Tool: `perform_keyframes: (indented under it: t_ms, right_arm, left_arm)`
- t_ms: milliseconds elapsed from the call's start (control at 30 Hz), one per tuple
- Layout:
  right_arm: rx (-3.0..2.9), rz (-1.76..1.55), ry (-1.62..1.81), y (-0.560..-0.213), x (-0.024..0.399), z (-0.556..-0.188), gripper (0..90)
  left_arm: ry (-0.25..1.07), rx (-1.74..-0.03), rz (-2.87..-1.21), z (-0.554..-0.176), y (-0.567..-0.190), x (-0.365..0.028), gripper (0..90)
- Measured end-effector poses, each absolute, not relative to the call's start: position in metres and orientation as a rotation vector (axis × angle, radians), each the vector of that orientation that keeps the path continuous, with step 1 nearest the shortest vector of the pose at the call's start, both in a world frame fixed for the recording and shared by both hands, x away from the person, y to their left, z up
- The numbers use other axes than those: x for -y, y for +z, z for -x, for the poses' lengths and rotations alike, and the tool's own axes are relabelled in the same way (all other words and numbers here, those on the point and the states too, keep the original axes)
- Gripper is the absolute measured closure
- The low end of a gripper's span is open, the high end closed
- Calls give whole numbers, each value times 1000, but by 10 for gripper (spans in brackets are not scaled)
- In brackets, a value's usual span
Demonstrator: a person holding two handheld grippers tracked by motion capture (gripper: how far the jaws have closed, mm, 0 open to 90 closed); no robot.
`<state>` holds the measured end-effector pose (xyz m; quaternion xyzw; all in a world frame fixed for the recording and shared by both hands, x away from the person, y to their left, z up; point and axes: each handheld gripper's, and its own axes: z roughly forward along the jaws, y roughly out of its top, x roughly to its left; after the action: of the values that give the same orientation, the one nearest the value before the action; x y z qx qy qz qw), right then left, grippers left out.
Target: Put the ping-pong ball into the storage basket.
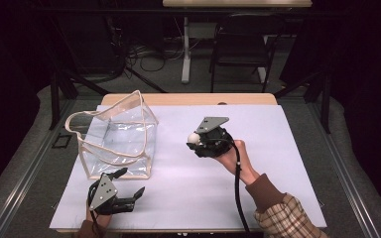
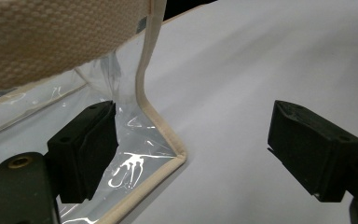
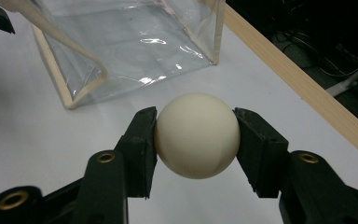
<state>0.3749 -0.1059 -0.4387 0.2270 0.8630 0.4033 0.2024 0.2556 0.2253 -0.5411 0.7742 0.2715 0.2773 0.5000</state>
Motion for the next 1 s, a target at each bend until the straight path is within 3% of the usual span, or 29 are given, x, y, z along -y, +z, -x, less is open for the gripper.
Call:
perform_keyframes:
  t_ms: [1000]
  right_arm:
    - [-2405,-583,1104,-417,88,-392,510]
  left_arm:
    - [672,-652,-1876,-256,-541,-225,159]
